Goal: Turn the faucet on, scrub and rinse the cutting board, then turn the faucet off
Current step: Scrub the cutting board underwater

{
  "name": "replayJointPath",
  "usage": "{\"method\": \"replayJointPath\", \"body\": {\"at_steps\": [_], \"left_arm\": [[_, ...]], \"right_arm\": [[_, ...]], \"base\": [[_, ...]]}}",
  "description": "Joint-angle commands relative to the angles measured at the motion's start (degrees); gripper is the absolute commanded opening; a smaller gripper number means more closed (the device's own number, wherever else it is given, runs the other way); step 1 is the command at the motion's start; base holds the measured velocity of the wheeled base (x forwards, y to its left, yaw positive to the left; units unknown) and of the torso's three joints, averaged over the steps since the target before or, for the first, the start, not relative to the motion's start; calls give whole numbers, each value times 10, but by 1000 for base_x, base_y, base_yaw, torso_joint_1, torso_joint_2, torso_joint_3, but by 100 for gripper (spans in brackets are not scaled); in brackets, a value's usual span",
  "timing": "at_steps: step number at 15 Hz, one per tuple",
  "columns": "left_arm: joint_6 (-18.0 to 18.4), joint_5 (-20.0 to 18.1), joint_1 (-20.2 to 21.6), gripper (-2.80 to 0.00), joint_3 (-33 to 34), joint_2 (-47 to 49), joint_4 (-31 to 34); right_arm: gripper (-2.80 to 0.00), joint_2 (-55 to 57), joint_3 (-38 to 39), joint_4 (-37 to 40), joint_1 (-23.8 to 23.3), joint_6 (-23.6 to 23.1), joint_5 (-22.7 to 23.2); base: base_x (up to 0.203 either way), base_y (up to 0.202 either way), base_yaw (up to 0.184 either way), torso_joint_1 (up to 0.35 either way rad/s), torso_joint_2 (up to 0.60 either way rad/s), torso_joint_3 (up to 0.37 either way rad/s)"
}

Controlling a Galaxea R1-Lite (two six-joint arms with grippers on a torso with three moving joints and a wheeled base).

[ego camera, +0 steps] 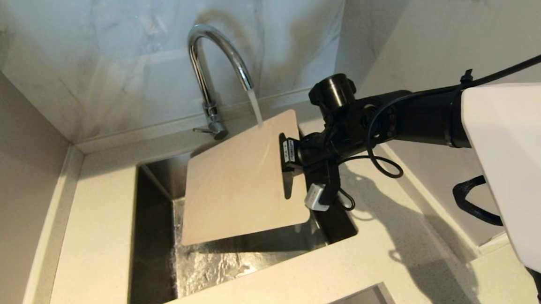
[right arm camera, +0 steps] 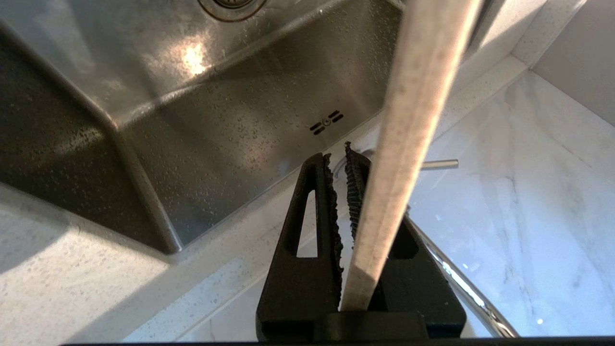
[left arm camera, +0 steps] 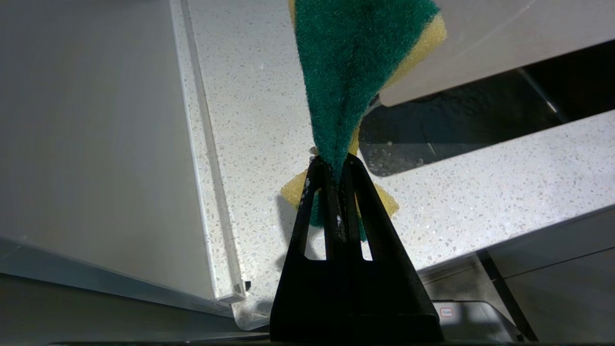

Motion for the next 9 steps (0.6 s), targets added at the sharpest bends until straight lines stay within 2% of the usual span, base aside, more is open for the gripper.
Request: {"method": "replayJointPath", "body": {"at_steps": [1,3,6,9], "left_arm": [[-1,0,0,-280,0,0,0],[-1,0,0,-280,0,0,0],[-1,0,0,-280,0,0,0],[0,0,0,-280,0,0,0]], "right_arm": [[-280,3,0,1,1,-9,1],[-280,3,0,-8,2,-9,3],[-280,9,0,-39,5,-8,33],[-280,13,0,-42,7,-8,34]], "base": [[0,0,0,0,0,0],[0,0,0,0,0,0],[0,0,0,0,0,0],[0,0,0,0,0,0]]}}
